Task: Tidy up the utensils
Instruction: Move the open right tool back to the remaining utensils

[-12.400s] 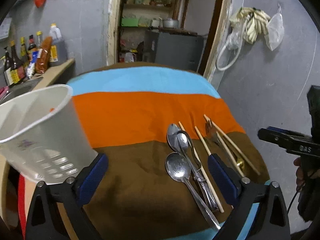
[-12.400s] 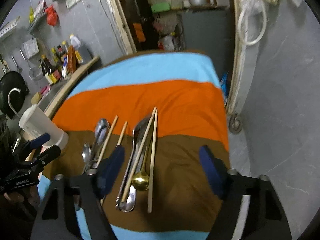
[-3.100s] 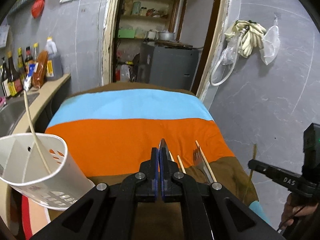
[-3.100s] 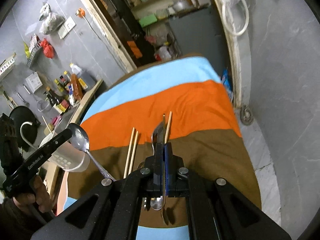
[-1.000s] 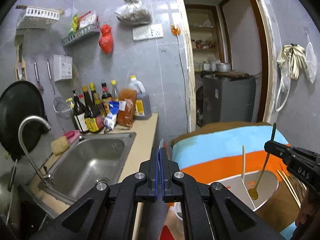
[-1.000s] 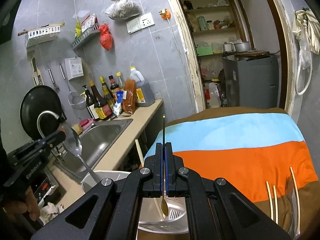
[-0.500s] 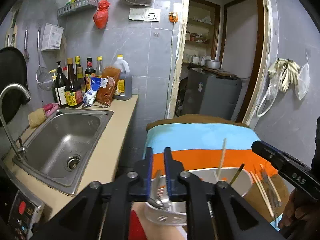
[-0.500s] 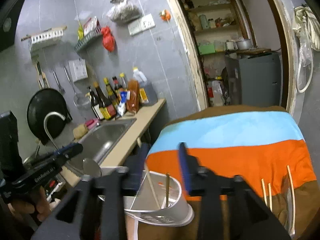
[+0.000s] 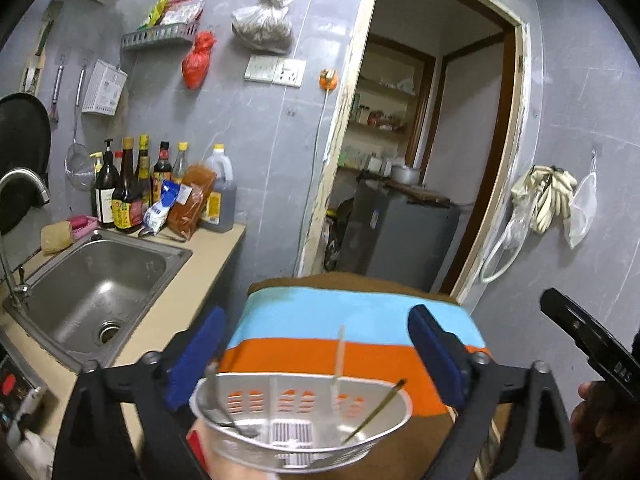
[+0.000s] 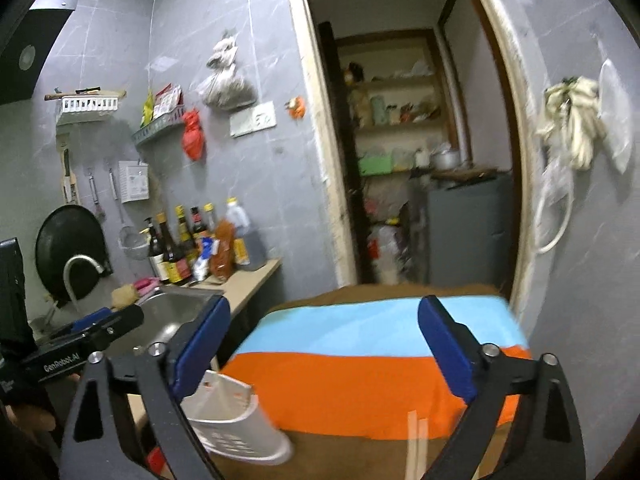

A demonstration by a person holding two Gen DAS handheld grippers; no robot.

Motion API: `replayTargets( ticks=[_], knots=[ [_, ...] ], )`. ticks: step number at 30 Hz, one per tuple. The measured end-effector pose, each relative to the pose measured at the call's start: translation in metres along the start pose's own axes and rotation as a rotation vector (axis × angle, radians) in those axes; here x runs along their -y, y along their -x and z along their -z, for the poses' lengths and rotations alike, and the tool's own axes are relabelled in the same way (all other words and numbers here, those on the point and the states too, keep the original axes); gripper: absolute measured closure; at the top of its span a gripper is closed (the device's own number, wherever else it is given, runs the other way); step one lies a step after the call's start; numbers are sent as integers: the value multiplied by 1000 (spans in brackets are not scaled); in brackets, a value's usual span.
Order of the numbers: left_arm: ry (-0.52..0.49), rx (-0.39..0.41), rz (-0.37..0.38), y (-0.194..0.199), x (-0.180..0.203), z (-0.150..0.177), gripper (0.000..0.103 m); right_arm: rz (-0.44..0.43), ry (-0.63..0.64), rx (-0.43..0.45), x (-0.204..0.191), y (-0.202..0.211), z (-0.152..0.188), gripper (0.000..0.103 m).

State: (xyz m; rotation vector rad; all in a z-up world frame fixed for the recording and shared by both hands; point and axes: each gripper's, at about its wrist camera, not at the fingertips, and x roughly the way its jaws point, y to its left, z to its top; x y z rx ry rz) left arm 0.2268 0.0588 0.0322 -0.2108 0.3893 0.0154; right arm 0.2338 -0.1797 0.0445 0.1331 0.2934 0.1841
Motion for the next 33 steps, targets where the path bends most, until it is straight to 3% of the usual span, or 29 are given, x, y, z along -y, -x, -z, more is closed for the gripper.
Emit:
replayTargets(
  ticks=[9, 23, 27, 33],
  knots=[
    [-69, 62, 0, -1, 66, 11, 2, 125, 16, 37, 63, 31, -10, 4],
    [-135, 25, 5, -28, 151, 46, 2, 162, 10, -34, 145, 22, 5, 3],
    [-144, -4, -8, -40, 165, 59, 2, 156, 1, -70, 165, 12, 18, 3],
    [-177, -116, -8, -64, 178, 82, 2, 133, -37, -165, 191, -15, 45, 3]
  ],
)
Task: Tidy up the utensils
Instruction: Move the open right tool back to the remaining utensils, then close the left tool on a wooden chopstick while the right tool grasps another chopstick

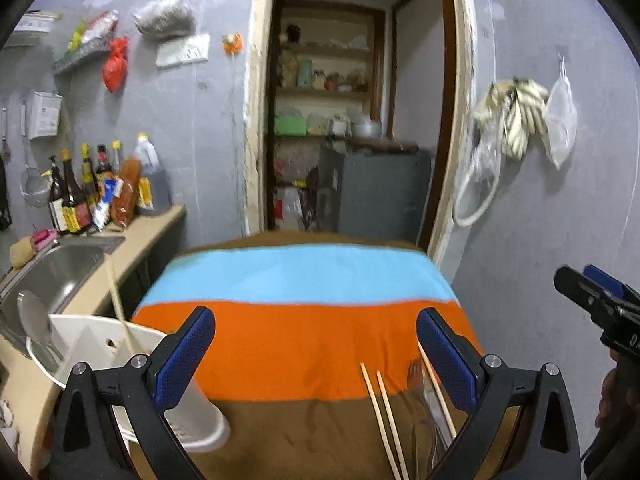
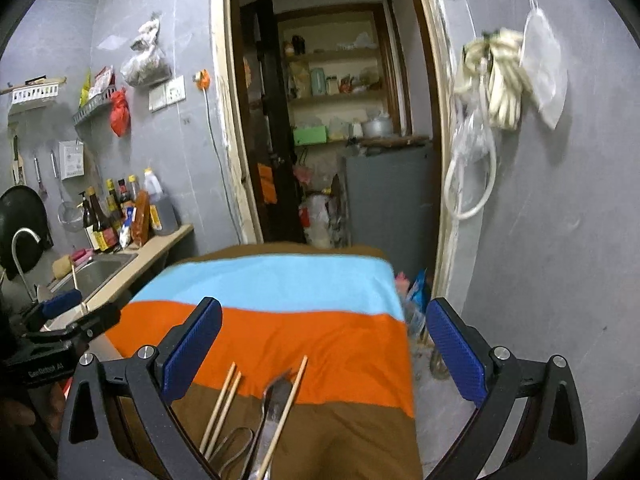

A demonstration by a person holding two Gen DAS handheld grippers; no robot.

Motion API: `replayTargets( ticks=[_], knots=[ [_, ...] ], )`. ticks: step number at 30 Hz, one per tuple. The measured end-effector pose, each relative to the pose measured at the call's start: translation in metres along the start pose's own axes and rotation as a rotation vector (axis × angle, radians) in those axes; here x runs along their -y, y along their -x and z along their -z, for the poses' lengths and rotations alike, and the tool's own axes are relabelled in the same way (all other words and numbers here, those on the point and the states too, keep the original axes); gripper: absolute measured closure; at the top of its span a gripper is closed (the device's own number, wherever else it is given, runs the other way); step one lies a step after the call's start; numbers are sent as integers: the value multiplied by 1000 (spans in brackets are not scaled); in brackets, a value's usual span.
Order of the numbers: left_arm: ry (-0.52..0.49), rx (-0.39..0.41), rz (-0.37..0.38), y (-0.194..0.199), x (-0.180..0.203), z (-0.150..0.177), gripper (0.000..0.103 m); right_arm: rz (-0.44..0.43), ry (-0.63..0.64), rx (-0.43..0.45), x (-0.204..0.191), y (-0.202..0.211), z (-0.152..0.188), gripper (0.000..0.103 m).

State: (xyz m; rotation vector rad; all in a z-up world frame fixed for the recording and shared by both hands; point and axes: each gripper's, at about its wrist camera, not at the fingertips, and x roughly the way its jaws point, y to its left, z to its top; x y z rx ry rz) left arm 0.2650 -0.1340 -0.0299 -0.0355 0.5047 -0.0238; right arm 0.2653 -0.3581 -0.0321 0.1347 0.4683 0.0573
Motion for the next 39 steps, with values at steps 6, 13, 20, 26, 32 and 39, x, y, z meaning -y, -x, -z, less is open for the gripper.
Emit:
replayTargets(
  ticks=[6, 13, 20, 26, 32, 39],
  knots=[
    [-22, -138, 21, -37, 10, 18, 2, -22, -36, -137, 15, -46, 28, 4],
    [-26, -294, 35, -84, 20, 38, 17, -57, -50, -308, 20, -101, 64, 31],
    [-6, -427, 57, -118, 23, 58, 48, -134, -37, -407, 9, -139, 89, 58],
    [28, -502, 117, -134, 28, 68, 62, -196, -22, -454, -3, -161, 98, 69],
    [15, -551, 152, -145, 35, 72, 70, -230, -27, -483, -4, -173, 102, 75],
    [-45, -589, 172, -156, 43, 68, 70, -211, 16, -546, -13, -182, 100, 74]
  ],
)
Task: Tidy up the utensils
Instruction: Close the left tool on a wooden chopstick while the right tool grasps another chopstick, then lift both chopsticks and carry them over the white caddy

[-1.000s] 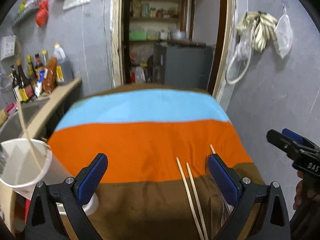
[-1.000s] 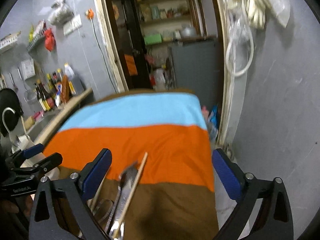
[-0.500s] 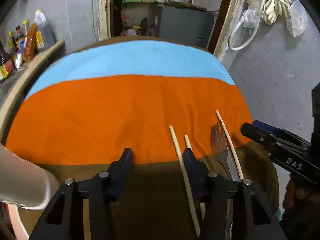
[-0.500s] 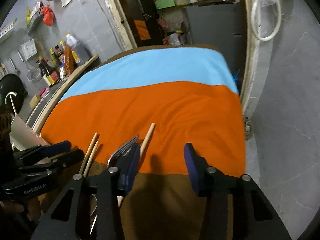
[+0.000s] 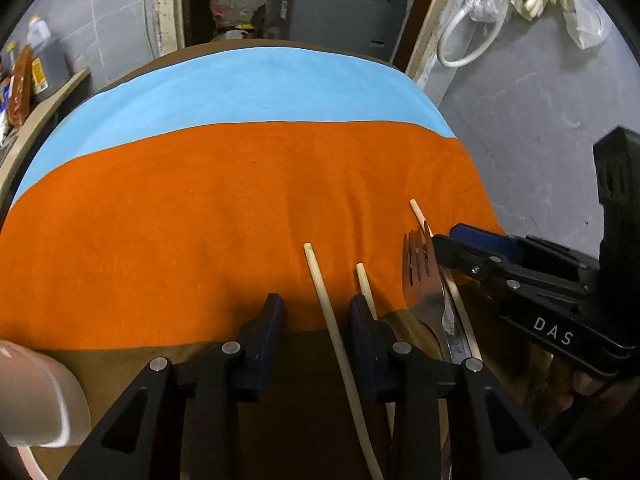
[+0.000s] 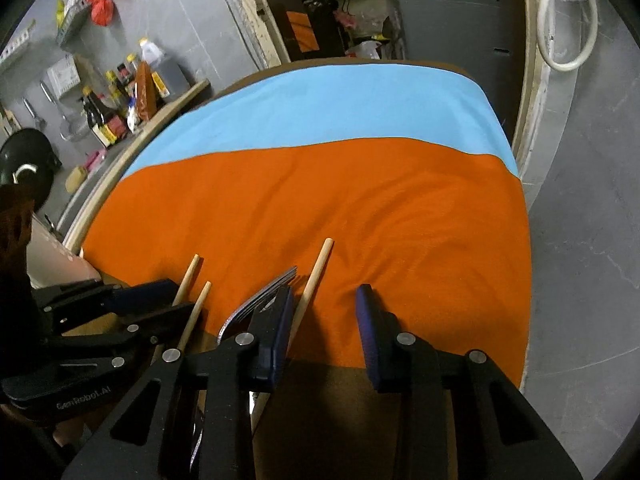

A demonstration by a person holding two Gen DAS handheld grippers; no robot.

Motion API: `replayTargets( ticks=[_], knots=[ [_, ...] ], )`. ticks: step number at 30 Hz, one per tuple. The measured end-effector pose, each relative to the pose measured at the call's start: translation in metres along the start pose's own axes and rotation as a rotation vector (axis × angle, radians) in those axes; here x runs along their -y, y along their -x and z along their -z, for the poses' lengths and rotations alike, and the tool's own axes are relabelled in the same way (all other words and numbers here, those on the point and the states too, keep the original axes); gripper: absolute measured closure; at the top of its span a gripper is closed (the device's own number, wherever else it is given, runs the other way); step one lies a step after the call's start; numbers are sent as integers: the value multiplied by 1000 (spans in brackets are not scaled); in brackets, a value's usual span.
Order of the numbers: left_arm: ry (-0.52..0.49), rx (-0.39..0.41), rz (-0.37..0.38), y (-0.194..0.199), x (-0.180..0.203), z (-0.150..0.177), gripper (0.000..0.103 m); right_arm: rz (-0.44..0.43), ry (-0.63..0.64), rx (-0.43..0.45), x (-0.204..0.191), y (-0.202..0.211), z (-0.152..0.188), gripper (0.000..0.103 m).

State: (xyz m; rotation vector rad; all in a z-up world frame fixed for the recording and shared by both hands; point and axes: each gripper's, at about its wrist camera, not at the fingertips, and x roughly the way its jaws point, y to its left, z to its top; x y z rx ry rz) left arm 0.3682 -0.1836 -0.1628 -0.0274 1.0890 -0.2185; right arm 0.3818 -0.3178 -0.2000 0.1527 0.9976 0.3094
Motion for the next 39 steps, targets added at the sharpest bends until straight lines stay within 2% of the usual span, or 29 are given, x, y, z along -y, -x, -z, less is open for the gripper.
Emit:
replayTargets(
  ticks=[3, 5, 9, 11, 13, 16, 20, 27, 31, 35, 39],
  knots=[
    [-2, -5, 1, 2, -2, 0, 77, 21, -5, -42, -3, -2, -6, 74],
    [3, -12, 17, 1, -2, -1, 87, 42, -4, -74, -5, -3, -8, 74],
    [-14, -45, 29, 1, 1, -2, 94, 71, -21, -129, -11, -6, -11, 75],
    [-13, -52, 31, 3, 2, -2, 97, 51, -56, -146, -8, -6, -10, 90],
    [13, -51, 45, 5, -2, -2, 98, 13, -118, -153, -3, -5, -8, 95],
    [71, -39, 75, 12, -11, 0, 98, -26, -198, -138, 3, 1, -2, 99],
    [114, 33, 95, 35, -21, 5, 98, -43, -243, -57, 3, 26, 11, 99],
    [183, 202, 156, 88, -42, 14, 98, -30, -224, 124, -7, 81, 17, 99],
    [187, 284, 202, 118, -51, 18, 98, -92, -211, 263, -20, 120, 18, 99],
    [174, 358, 226, 149, -63, 20, 98, -96, -165, 372, -49, 148, 16, 99],
    [166, 408, 240, 177, -81, 21, 98, -98, -159, 427, -79, 160, 9, 99]
  ],
)
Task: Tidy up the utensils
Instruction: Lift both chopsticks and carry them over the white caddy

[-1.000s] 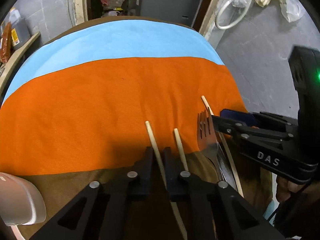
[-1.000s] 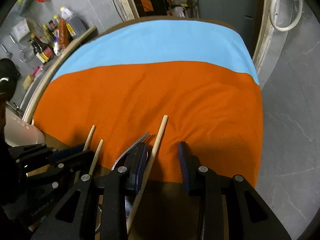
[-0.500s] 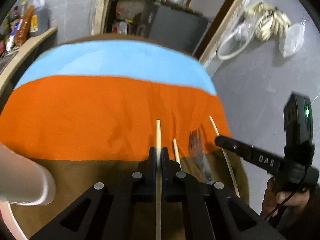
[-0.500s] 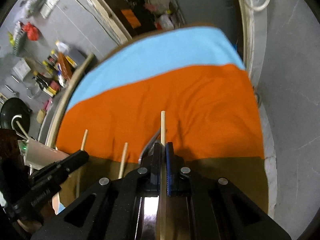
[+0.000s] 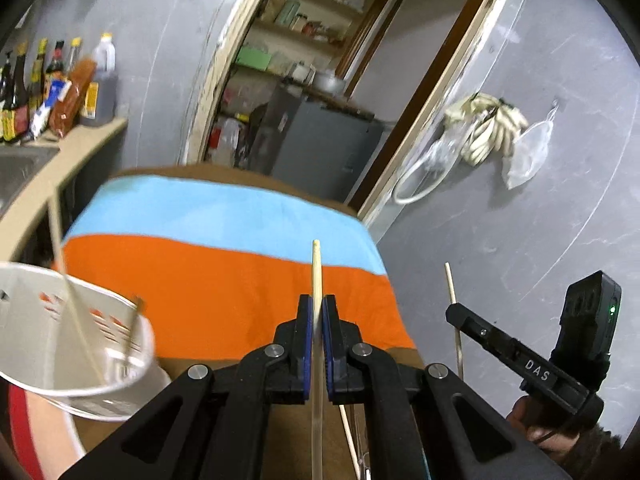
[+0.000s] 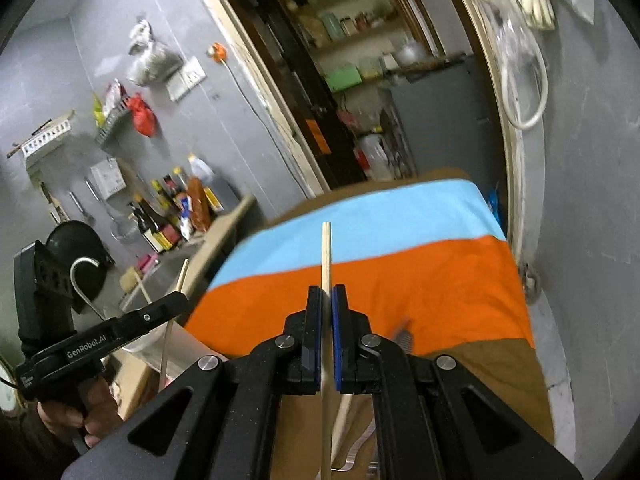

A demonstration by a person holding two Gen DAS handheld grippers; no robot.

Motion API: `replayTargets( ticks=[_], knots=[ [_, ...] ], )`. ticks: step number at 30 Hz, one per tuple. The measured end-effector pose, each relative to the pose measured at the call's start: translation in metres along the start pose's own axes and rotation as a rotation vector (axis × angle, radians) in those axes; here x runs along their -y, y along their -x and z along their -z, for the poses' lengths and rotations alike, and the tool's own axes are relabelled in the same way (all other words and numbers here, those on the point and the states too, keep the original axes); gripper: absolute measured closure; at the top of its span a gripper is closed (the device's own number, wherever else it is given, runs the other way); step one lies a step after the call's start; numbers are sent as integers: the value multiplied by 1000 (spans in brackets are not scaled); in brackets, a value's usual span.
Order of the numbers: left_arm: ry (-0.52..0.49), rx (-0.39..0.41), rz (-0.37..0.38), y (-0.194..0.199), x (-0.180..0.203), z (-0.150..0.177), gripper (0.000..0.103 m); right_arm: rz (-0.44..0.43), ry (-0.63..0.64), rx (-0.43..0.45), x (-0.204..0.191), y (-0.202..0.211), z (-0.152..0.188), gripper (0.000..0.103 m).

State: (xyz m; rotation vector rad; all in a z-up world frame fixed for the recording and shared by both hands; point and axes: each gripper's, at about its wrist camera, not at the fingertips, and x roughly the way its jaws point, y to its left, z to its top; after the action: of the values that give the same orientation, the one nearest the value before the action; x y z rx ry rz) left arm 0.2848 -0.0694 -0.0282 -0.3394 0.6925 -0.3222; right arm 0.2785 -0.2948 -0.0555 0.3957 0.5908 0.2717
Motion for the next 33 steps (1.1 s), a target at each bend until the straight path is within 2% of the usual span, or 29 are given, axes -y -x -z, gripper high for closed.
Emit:
replayTargets(
  ticks=[7, 12, 18, 22, 26, 33],
  knots=[
    [-12, 86, -33, 58, -38, -22, 98, -69, 8, 94, -64, 5, 0, 99],
    [7, 159, -100, 93, -82, -41, 98, -135, 27, 147, -121, -16, -4, 99],
    [74, 279, -173, 123, -147, -70, 98, -158, 1, 220, -172, -43, -15, 99],
    [97, 338, -221, 123, -173, -81, 98, -120, 24, 284, -200, -61, -16, 99],
    [120, 358, -218, 110, -190, -85, 98, -89, 56, 312, -214, -80, -9, 99],
    [134, 367, -185, 90, -203, -80, 98, -55, 33, 345, -212, -93, 4, 99]
  ],
)
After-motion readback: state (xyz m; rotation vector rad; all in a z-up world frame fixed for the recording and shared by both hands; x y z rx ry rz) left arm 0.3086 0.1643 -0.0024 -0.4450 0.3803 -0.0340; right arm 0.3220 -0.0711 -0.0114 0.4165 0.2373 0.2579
